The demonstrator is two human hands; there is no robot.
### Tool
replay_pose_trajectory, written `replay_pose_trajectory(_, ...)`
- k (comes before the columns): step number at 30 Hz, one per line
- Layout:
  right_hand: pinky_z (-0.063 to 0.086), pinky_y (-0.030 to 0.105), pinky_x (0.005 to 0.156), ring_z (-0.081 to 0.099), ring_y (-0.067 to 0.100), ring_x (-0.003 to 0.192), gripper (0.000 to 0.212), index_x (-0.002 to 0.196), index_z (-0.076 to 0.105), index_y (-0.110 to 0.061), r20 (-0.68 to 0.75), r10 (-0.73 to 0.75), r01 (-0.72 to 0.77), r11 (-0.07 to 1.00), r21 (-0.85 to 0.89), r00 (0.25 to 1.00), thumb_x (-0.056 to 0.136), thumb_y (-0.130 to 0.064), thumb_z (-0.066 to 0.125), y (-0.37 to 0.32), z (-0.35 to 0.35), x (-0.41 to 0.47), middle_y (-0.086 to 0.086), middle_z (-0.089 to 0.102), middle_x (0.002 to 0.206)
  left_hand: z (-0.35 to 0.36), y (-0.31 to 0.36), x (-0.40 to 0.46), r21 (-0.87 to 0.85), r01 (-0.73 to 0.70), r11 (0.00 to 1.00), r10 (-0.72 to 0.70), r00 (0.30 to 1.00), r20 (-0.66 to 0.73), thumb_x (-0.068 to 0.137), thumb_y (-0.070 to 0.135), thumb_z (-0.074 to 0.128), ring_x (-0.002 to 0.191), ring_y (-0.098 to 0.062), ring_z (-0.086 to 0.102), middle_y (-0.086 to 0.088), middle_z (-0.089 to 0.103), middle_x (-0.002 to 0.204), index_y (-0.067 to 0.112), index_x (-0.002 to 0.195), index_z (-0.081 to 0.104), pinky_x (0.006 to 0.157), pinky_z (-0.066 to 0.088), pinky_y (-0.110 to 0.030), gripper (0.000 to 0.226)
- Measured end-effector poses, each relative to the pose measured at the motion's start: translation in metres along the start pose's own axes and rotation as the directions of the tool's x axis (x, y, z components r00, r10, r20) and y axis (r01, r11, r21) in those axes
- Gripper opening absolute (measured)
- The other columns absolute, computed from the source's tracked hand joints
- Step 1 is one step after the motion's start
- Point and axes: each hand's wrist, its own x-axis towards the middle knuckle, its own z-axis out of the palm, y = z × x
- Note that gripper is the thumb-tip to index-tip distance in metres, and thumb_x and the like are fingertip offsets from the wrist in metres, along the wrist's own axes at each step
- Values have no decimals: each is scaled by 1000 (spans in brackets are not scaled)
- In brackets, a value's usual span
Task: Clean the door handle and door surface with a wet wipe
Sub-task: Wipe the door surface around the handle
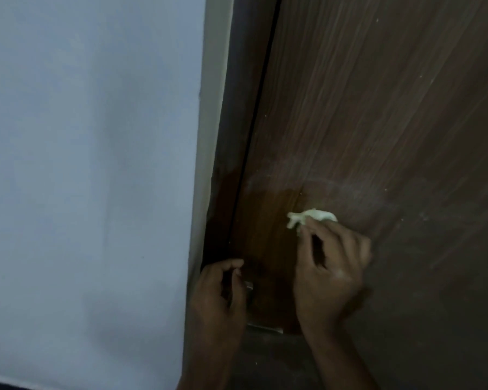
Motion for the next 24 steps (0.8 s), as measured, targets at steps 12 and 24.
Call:
replay_pose_trajectory(12,46,41,78,57,15,92,12,105,75,-20,-6,-49,49,999,2,999,95,-24,69,-9,10,10,-5,70,100,-2,4,1,-33,-53,998,53,999,-2,94,19,61,97,15,59,27,65,101,45,102,65,75,42,2,28)
replay_pose_trajectory(24,38,35,78,55,18,92,10,102,76,-20,120,-251,253,968,-1,961,95,-22,69,-8,21,-5,-4,71,102,4,-11,-22,-19,8,1000,-8,1000,-14,89,1,67,93,14,59,22,66,94,25,95,73,75,39,2,25)
